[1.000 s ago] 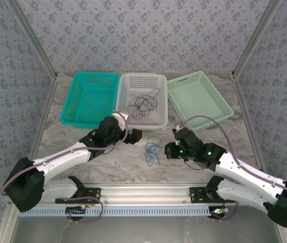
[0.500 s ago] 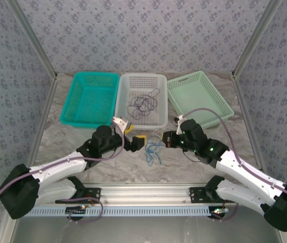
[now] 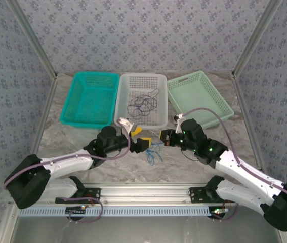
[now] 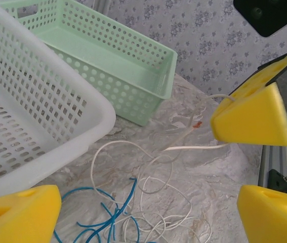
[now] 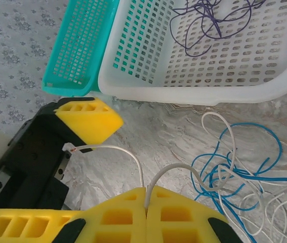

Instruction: Untangle the cables

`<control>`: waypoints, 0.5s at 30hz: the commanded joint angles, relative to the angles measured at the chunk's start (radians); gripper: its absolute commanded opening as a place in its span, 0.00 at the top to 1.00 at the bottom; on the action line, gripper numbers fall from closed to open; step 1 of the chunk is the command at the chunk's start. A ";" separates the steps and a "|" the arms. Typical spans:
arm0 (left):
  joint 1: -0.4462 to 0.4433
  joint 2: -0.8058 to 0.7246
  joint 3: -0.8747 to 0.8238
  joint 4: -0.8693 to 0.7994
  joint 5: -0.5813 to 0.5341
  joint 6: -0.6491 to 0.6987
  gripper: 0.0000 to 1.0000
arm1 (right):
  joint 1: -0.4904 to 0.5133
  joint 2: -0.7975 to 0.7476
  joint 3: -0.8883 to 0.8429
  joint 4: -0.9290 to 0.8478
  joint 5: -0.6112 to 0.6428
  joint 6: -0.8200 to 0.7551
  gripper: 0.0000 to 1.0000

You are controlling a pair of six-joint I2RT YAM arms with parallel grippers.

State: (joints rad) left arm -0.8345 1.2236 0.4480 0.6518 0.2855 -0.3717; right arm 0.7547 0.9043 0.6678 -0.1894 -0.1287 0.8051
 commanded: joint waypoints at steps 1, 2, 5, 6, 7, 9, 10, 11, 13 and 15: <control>-0.008 0.016 0.047 0.087 0.023 -0.012 0.12 | -0.004 -0.002 -0.012 0.035 -0.021 0.021 1.00; -0.008 0.021 0.050 0.091 0.023 -0.012 0.13 | -0.005 -0.003 -0.013 0.039 -0.024 0.020 1.00; -0.008 0.036 0.061 0.106 0.024 -0.013 0.16 | -0.006 0.001 -0.015 0.043 -0.033 0.023 1.00; -0.008 0.041 0.066 0.113 0.027 -0.015 0.17 | -0.004 0.002 -0.017 0.042 -0.036 0.023 1.00; -0.008 0.046 0.070 0.117 0.030 -0.016 0.18 | -0.005 0.000 -0.018 0.042 -0.037 0.023 1.00; -0.008 0.059 0.079 0.121 0.036 -0.018 0.20 | -0.005 -0.002 -0.020 0.044 -0.037 0.024 1.00; -0.008 0.066 0.084 0.127 0.041 -0.020 0.22 | -0.004 -0.003 -0.023 0.045 -0.038 0.025 1.00; -0.009 0.074 0.087 0.133 0.045 -0.022 0.24 | -0.005 -0.002 -0.024 0.048 -0.038 0.025 1.00; -0.008 0.090 0.099 0.135 0.061 -0.025 0.31 | -0.005 -0.004 -0.025 0.051 -0.039 0.028 1.00; -0.008 0.104 0.106 0.137 0.072 -0.029 0.41 | -0.005 -0.004 -0.024 0.051 -0.038 0.025 1.00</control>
State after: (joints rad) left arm -0.8345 1.3121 0.5182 0.7403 0.3199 -0.3985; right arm 0.7547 0.9043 0.6514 -0.1593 -0.1551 0.8230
